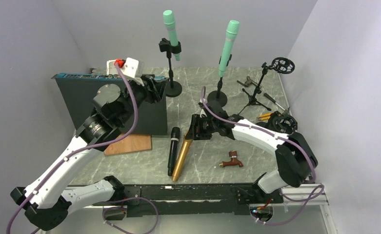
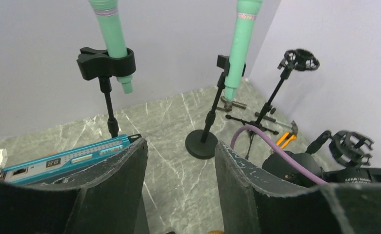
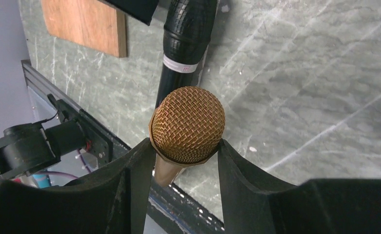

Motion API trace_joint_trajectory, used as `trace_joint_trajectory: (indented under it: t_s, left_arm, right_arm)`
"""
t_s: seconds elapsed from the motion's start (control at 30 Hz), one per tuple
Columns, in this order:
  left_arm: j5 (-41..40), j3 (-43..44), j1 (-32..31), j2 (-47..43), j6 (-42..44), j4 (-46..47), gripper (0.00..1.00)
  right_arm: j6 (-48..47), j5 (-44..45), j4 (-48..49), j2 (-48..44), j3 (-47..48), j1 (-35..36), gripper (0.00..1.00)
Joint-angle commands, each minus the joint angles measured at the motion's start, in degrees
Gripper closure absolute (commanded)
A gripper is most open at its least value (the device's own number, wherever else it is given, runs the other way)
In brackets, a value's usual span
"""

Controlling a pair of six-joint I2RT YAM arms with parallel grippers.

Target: Remove the microphone from the stand

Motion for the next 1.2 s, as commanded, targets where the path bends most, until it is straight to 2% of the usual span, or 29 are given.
trace_joint_trajectory:
  t_s: [0.0, 0.17, 0.23, 0.43, 0.67, 0.9, 1.07, 1.17]
  left_arm:
    - [4.1, -2.3, -0.2, -1.3, 6.3, 1.7, 0.43]
    - [5.6, -9.2, -0.8, -5.9, 10.4, 5.7, 0.4]
    - [4.4, -9.1, -2.0, -6.3, 14.2, 5.5, 0.4]
    - [0.3, -11.0, -6.2, -8.0, 18.3, 7.1, 0.41]
    - [-2.2, -12.1, -8.4, -9.3, 19.4, 8.4, 0.42]
    - [-4.3, -13.1, -9.2, -10.1, 20.1, 8.9, 0.41]
    - [-4.1, -12.7, -9.5, -9.4, 20.4, 8.9, 0.42]
    - [-4.0, -12.3, -9.8, -8.8, 20.2, 8.3, 0.42]
  right_arm:
    - [-0.4, -1.6, 6.6, 3.2, 2.2, -0.1, 1.0]
    - [-0.6, -1.6, 9.0, 9.2, 2.7, -0.1, 1.0]
    - [-0.1, -0.6, 9.8, 11.2, 3.2, -0.2, 1.0]
    - [2.8, 1.2, 11.6, 16.0, 4.9, -0.4, 0.97]
    - [7.0, 5.0, 14.7, 16.6, 4.7, -0.3, 0.93]
    - [5.7, 5.3, 13.5, 16.1, 5.2, 0.2, 0.44]
    - [0.4, 11.5, 7.8, 11.3, 6.6, 0.2, 0.19]
    - [-3.6, 16.3, 5.0, 7.9, 7.8, 0.1, 0.13]
